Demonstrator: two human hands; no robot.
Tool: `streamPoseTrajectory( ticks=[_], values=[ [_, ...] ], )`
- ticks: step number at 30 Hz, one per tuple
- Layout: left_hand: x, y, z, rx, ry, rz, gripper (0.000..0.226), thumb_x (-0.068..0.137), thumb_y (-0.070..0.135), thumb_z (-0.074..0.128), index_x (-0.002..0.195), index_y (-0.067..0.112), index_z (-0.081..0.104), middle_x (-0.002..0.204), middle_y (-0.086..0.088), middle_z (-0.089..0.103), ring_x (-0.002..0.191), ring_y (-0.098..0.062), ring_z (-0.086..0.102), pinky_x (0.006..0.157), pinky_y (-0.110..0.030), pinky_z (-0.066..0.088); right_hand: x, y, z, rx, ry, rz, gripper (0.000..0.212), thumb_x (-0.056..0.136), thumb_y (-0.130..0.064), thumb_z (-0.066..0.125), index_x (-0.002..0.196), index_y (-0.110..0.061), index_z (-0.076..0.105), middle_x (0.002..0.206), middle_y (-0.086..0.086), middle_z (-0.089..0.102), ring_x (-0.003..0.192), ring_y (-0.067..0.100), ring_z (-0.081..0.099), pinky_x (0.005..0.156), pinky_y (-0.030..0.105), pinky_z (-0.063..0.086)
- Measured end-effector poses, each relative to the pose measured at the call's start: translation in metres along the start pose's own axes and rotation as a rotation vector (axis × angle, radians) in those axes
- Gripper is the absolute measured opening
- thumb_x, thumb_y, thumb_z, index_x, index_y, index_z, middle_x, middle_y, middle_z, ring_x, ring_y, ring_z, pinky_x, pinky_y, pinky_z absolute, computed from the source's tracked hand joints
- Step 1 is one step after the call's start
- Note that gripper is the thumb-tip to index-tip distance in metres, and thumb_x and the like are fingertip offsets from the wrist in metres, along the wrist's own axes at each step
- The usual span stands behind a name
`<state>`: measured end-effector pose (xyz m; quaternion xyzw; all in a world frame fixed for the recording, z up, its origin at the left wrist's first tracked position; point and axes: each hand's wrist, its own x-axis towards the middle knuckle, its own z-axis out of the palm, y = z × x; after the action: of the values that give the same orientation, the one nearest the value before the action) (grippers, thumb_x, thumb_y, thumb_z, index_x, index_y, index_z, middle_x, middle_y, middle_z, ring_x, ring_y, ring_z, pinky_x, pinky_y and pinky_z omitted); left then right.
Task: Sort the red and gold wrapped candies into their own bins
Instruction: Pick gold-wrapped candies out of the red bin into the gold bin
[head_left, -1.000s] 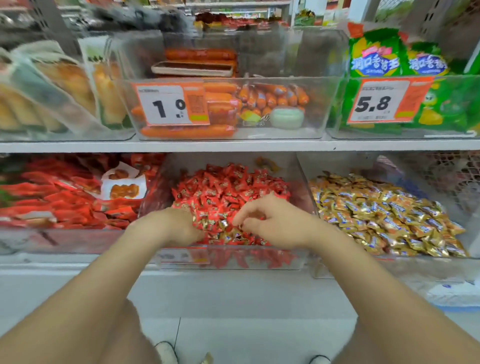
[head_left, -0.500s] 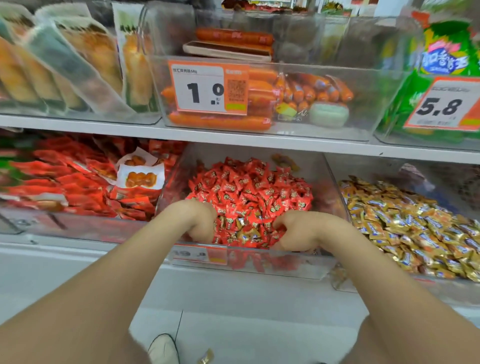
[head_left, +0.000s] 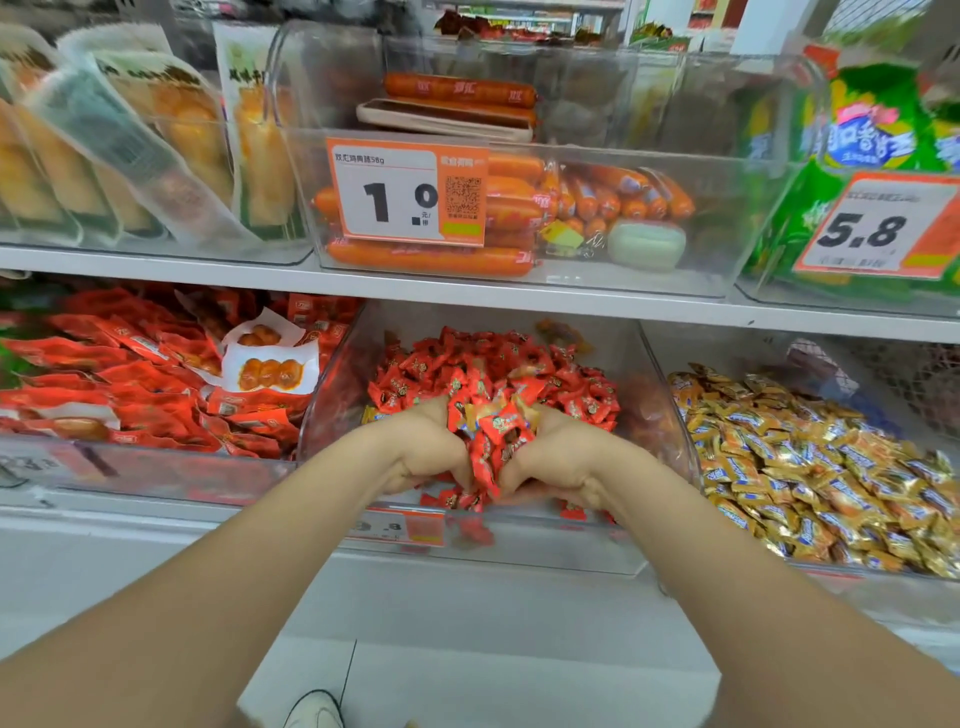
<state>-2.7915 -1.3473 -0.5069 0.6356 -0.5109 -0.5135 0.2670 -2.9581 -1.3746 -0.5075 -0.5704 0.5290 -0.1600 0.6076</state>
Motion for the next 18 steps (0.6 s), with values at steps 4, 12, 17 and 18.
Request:
streamPoseTrajectory(
  ticks=[4,12,17,18],
  values=[
    [0.004,0.005,-0.026,0.104,0.059,0.125,0.081,0.070,-0.011,0.083,0.138,0.020,0.053,0.113,-0.009,0.074,0.094,-0.020,0.072,0.085,-0.038,0.062,0.000,-0.011,-0.020,0.093,0.078,-0.133,0.070,0.075,0.022,0.077,0.134,-0.010,0.057,0.116,0.022,0.073,0.095,0.034,0.078,0.080,0.047,0.066],
    [0.000,-0.007,-0.038,0.903,0.149,0.221,0.063,0.074,0.035,0.093,0.124,0.034,0.055,0.121,0.003,0.039,0.100,-0.020,0.056,0.093,-0.038,0.052,-0.021,-0.006,-0.036,-0.688,0.234,-0.164,0.071,0.080,-0.021,0.089,0.141,-0.031,0.055,0.111,0.010,0.063,0.065,0.023,0.075,0.050,0.035,0.062],
    [-0.011,0.000,-0.038,0.925,0.211,0.297,0.043,0.071,0.027,0.094,0.095,0.032,0.059,0.107,0.009,0.046,0.095,-0.016,0.057,0.085,-0.040,0.053,-0.026,0.001,-0.043,-1.109,0.373,-0.197,0.039,0.080,-0.042,0.082,0.115,-0.034,0.069,0.097,-0.004,0.063,0.094,0.021,0.066,0.075,0.034,0.054],
    [-0.011,0.001,-0.038,0.933,0.214,0.353,0.035,0.075,0.020,0.091,0.091,0.031,0.062,0.102,0.012,0.051,0.095,-0.013,0.058,0.084,-0.038,0.053,-0.025,0.003,-0.044,-1.132,0.420,-0.212,0.030,0.080,-0.043,0.081,0.106,-0.034,0.070,0.094,-0.006,0.062,0.097,0.023,0.065,0.078,0.036,0.055]
  ],
)
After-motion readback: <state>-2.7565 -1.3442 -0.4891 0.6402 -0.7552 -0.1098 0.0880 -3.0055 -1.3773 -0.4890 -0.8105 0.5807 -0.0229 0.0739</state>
